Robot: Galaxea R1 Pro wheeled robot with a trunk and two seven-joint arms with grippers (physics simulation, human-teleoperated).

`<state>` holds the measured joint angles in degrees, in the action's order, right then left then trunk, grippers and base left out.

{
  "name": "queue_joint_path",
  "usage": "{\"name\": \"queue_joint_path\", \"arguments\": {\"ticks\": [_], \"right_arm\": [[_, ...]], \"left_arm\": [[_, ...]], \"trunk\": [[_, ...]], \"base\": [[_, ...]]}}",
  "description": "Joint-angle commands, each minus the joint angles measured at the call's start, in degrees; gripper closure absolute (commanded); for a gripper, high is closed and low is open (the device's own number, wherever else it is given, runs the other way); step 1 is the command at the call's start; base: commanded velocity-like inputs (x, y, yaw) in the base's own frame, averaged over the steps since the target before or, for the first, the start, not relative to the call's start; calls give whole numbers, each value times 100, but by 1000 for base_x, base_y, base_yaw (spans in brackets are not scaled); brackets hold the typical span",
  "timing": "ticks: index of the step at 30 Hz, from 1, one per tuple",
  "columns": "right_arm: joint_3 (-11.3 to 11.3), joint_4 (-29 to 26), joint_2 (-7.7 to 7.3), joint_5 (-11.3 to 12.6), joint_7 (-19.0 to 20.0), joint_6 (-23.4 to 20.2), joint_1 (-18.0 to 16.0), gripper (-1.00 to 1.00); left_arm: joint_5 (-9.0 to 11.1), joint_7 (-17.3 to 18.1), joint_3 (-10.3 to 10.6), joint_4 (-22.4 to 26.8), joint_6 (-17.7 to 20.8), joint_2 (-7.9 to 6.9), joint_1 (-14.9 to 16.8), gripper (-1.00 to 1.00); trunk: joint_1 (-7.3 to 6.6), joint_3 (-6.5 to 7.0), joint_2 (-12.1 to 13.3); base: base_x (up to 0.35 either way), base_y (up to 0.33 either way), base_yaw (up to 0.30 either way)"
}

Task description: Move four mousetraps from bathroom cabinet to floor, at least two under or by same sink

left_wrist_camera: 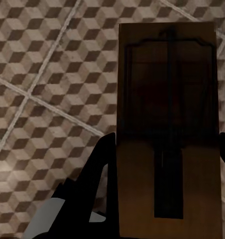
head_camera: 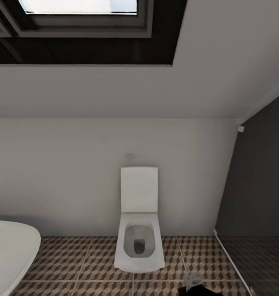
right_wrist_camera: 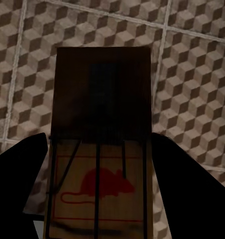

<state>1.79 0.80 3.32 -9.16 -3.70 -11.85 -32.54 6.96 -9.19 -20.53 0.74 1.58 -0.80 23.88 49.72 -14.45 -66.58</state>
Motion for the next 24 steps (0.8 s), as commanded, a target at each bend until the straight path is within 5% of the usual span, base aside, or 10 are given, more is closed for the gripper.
{"name": "queue_joint_path", "arguments": {"ticks": [1,12,24], "right_arm": [[15,8,2,-48,-16,-16,-9,100],[15,8,4,-55,-19,-16,-9,100],[-35,-63,-22,7,-62,-37,-10,100]], "left_arm": [[51,-21,14,6,18,3,2,100],[-16,-21,22,8,18,10,2,100],[-39,23,178,111,55,-50,7,100]], "trunk": [[0,-7,-5],[0,-7,-5],[0,-7,-5]], "base": [[0,0,269],[0,-178,71],[0,-20,0]]}}
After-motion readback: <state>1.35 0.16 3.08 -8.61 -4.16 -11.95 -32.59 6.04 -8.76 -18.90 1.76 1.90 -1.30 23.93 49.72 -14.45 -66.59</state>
